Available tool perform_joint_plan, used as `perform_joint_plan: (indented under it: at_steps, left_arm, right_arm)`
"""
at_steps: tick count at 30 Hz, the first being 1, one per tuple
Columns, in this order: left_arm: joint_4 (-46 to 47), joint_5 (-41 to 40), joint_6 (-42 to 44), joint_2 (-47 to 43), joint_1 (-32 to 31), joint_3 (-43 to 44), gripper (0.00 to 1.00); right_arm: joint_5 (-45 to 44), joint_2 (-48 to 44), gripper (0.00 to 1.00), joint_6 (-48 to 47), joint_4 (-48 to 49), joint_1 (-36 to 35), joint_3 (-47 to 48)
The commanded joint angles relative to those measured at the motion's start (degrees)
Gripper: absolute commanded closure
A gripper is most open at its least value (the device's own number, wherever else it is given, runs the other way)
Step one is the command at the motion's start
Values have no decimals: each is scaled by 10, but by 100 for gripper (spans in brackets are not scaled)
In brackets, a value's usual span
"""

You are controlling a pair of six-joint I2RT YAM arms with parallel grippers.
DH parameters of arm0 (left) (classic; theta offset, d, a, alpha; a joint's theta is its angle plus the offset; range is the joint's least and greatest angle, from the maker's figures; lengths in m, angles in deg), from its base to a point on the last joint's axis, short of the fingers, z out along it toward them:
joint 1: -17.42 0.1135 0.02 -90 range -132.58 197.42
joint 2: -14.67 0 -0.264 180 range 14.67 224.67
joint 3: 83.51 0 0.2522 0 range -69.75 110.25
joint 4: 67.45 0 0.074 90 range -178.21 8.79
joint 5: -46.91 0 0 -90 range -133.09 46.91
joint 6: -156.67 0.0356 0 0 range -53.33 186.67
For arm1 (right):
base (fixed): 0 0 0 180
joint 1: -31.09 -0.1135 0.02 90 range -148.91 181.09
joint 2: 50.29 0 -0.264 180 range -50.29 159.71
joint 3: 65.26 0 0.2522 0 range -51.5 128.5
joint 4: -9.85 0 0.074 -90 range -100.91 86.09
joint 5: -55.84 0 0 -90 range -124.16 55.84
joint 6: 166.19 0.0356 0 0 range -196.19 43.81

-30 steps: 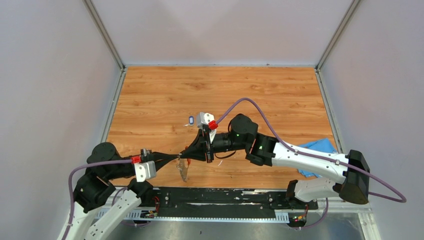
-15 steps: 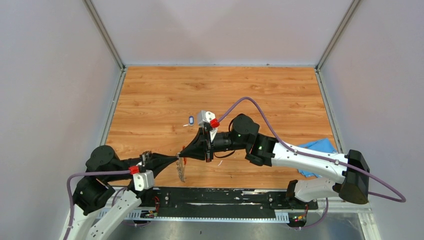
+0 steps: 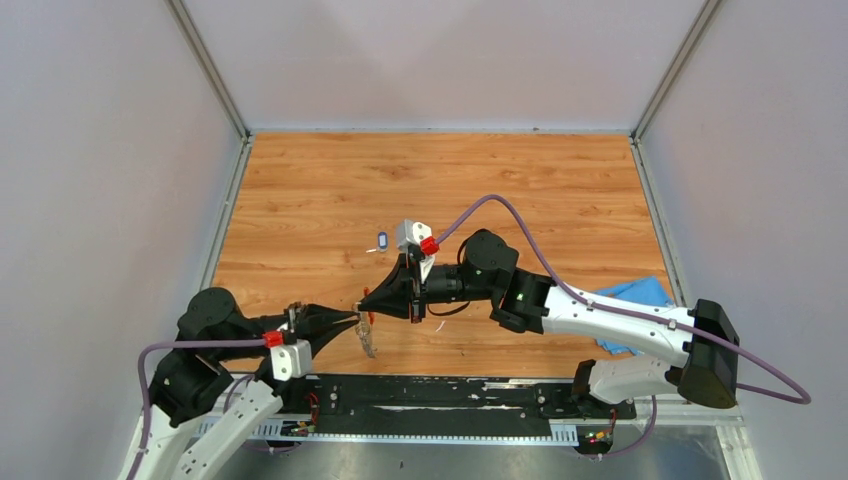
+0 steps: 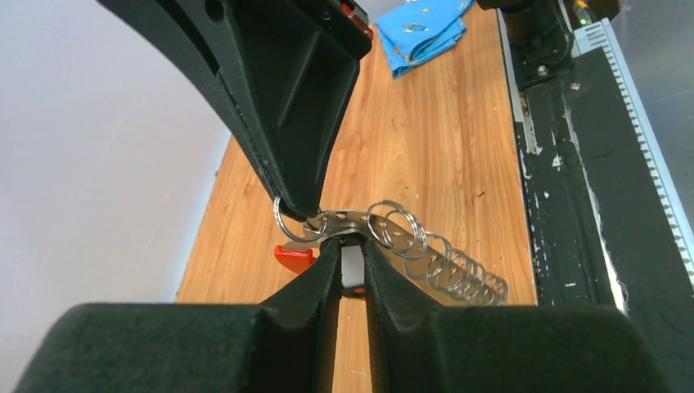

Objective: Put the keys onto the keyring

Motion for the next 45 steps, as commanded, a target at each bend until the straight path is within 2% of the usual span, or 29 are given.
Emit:
perform_joint_plan:
  at_steps: [1, 5, 9, 13, 17, 23, 28, 36, 40, 45]
  left_arm:
    - [-6, -52, -64, -27, -2, 12, 79]
    - [-6, -122, -155, -49, -2, 23, 64]
    - [-5, -147, -203, -54, -2, 29, 50]
    - [15, -139, -231, -33, -2, 31, 49]
    - [50, -116, -259, 0, -2, 35, 54]
    - [47, -38, -259, 46, -2, 52, 60]
    - [43, -14, -256, 53, -2, 58, 71]
    - [38, -12, -248, 54, -2, 58, 82]
    - [31, -26, -238, 55, -2, 57, 100]
    - [18, -46, -216, 58, -2, 55, 100]
  right_arm:
    - [-18, -16, 100, -17, 23, 7, -8]
    - [-18, -28, 100, -22, 45, 7, -24]
    - [-12, -29, 100, -17, 86, 7, -41]
    - [5, -22, 100, -7, 118, 7, -45]
    - [24, -17, 100, -2, 130, 7, -43]
    - [28, -21, 100, -12, 112, 7, -39]
    - [28, -21, 100, -17, 104, 7, -37]
    - [28, -20, 100, -24, 87, 7, -30]
    - [31, -23, 100, -34, 63, 7, -23]
    - [37, -24, 100, -58, -20, 7, 10]
